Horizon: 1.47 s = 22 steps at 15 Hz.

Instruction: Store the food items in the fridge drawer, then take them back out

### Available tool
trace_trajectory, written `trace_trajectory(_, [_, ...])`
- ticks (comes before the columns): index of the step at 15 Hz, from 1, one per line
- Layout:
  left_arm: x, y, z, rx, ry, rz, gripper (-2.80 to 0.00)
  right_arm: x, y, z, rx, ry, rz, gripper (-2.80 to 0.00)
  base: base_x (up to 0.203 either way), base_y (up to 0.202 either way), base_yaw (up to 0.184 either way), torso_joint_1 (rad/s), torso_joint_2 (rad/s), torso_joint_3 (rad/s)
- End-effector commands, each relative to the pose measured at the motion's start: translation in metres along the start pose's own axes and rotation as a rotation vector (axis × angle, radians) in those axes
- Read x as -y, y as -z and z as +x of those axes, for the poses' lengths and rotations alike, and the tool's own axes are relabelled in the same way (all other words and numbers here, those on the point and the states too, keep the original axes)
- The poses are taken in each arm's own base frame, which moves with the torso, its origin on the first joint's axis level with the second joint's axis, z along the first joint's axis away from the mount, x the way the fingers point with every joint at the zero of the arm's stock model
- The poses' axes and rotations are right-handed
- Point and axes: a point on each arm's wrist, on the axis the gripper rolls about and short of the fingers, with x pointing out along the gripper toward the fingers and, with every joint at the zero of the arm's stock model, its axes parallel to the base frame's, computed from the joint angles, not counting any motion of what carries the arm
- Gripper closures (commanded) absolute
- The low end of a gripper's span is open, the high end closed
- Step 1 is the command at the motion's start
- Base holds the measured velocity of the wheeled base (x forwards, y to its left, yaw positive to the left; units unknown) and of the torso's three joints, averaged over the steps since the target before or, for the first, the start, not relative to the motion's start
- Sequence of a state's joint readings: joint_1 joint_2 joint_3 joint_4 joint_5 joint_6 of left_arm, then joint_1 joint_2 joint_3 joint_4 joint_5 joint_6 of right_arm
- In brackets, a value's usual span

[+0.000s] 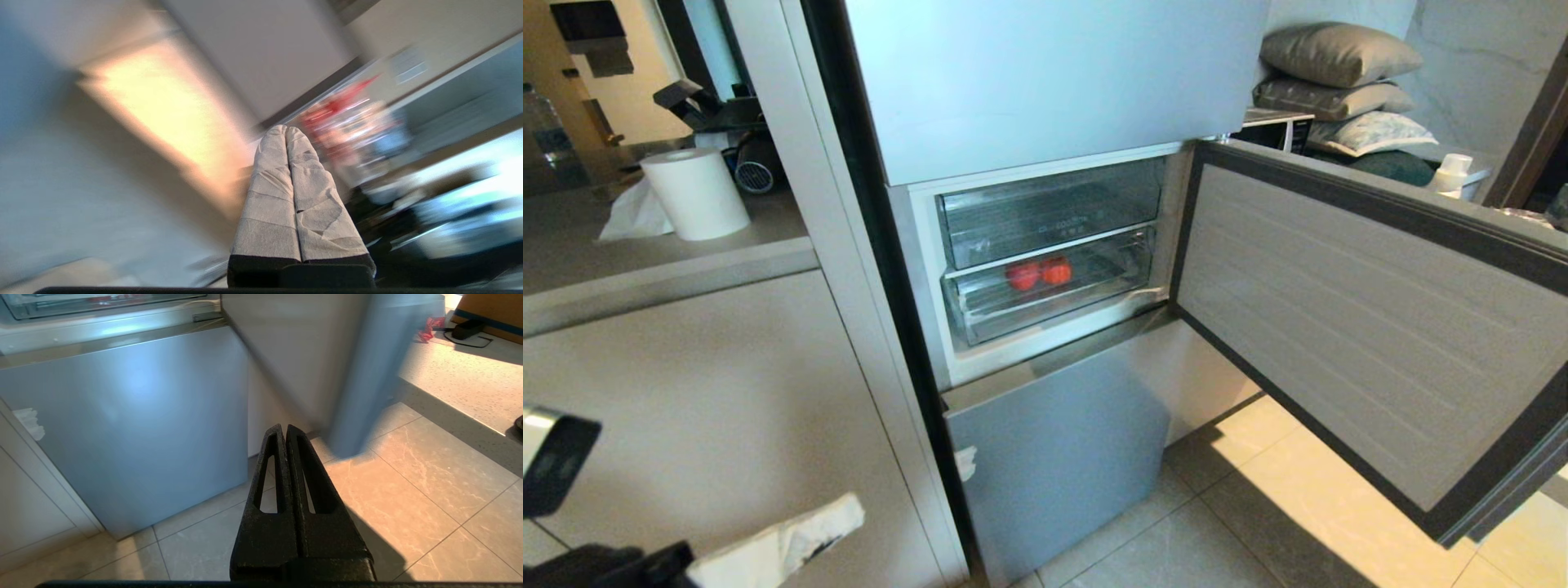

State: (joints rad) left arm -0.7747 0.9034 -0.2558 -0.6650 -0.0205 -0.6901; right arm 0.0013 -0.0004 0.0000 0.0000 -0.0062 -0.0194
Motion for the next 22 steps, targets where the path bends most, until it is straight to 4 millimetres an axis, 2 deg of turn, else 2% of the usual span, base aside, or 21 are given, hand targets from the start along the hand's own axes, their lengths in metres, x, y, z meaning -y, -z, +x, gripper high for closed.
trace_trajectory(1, [-0.006,0.007,-0.054,-0.048,-0.127,0.182,0.00,0.000,0.000,0.000,-0.001,0.000,-0.001,0.00,0.000,0.000,0.000,0.000,0.00,0.000])
trace_trajectory(3, [-0.013,0.007,-0.064,-0.008,-0.280,0.230,0.00,0.000,0.000,0.000,-0.002,-0.001,-0.001,0.00,0.000,0.000,0.000,0.000,0.00,0.000])
trace_trajectory(8, [-0.032,0.013,-0.075,0.156,-0.651,0.240,0.00,0.000,0.000,0.000,0.000,0.000,-0.001,0.00,0.000,0.000,0.000,0.000,0.00,0.000])
trace_trajectory(11, [-0.053,0.039,-0.083,0.123,-0.819,0.309,0.00,0.000,0.000,0.000,0.000,0.000,-0.001,0.00,0.000,0.000,0.000,0.000,0.00,0.000])
trace_trajectory(14, [-0.062,0.065,-0.101,0.101,-0.895,0.545,0.00,0.000,0.000,0.000,0.000,0.000,0.000,0.00,0.000,0.000,0.000,0.000,0.00,0.000])
trace_trajectory(18, [-0.063,0.073,-0.104,0.109,-0.874,0.649,0.00,0.000,0.000,0.000,0.000,0.000,0.006,0.00,0.000,0.000,0.000,0.000,0.00,0.000])
trace_trajectory(22, [-0.063,0.079,-0.109,-0.137,-0.925,0.685,0.00,0.000,0.000,0.000,0.000,0.000,0.006,0.00,0.000,0.000,0.000,0.000,0.00,0.000])
